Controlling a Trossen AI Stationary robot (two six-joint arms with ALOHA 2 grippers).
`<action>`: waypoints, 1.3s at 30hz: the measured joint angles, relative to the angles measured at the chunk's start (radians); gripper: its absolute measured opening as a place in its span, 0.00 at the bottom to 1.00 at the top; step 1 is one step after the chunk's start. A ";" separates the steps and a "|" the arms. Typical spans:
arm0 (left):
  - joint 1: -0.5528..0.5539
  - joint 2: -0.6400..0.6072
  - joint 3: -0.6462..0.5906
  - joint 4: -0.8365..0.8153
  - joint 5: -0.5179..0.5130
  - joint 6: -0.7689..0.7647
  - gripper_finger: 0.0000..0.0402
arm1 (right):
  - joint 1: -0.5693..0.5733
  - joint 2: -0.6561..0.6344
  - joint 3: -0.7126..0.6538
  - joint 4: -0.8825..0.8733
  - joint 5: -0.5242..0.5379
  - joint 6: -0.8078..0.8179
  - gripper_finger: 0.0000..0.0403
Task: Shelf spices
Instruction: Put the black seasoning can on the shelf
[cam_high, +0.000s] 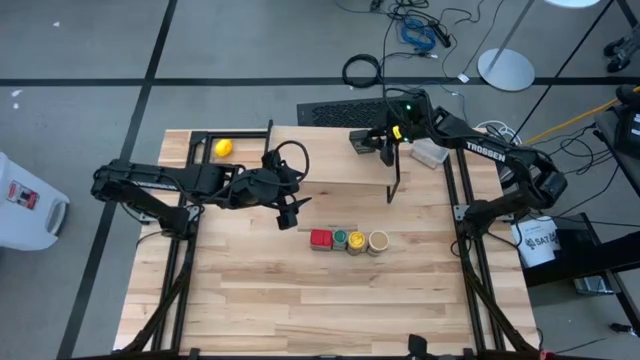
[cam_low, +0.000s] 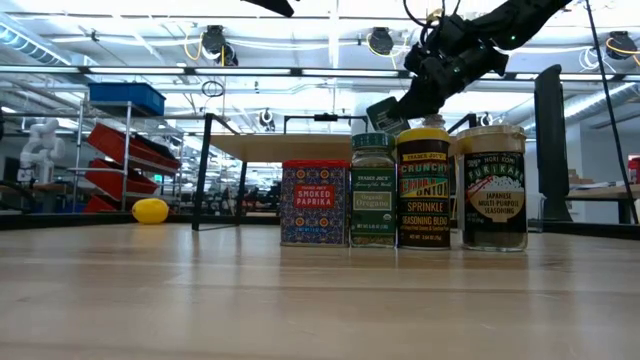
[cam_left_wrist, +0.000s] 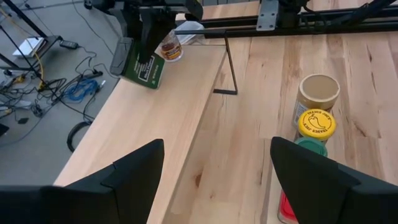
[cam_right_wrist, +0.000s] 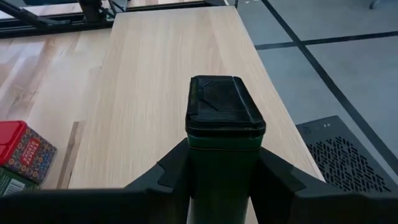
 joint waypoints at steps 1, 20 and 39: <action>0.000 0.000 0.000 0.000 0.000 0.000 0.76 | 0.000 0.000 0.000 -0.001 0.000 -0.001 0.29; 0.000 0.000 0.000 -0.001 0.004 0.001 0.76 | -0.023 0.000 0.000 -0.085 0.004 -0.019 0.29; 0.000 0.000 0.000 -0.001 0.003 0.001 0.76 | -0.028 -0.086 -0.001 -0.140 0.007 -0.030 0.41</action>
